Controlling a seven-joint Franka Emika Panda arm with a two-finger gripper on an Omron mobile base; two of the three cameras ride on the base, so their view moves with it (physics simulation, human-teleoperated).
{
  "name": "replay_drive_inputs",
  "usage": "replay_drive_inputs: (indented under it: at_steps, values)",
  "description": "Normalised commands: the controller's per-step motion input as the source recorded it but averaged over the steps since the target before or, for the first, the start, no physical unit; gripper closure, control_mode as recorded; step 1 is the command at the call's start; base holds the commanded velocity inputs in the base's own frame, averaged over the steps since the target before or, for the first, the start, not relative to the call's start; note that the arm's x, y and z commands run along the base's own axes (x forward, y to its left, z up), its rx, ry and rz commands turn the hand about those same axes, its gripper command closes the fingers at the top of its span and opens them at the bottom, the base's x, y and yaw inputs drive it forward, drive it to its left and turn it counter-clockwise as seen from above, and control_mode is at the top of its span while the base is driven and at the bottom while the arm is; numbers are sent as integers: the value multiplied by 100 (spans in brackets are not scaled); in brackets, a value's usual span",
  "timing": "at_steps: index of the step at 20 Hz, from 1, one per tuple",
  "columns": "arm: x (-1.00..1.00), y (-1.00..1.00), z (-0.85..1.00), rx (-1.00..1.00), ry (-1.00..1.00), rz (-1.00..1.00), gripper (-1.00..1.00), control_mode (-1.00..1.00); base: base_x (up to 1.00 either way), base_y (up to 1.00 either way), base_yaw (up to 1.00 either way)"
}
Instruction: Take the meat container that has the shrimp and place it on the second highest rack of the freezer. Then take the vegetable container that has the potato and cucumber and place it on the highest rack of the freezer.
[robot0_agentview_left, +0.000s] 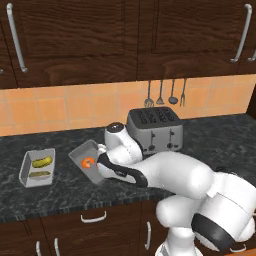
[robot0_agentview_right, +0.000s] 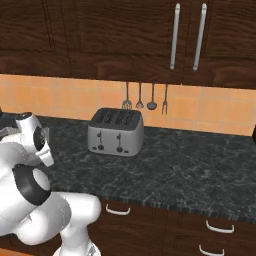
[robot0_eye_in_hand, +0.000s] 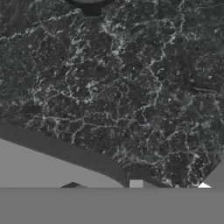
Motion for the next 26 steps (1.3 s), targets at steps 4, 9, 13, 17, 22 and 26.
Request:
replay_drive_inputs:
  at_steps: [4,9,13,17,22,26]
  values:
    - [-100,-4,100,9,-32,-30,100,-100,0,0,0]
    - [-100,-42,78,34,-9,-19,100,-100,0,0,0]
    - [-76,-82,44,49,2,-18,100,-100,0,0,0]
    - [-7,-62,4,19,13,-20,100,-100,0,0,0]
    - [-38,-1,-16,0,2,-6,100,100,-40,-3,-15]
    - [0,0,0,0,0,0,100,100,-85,18,-84]
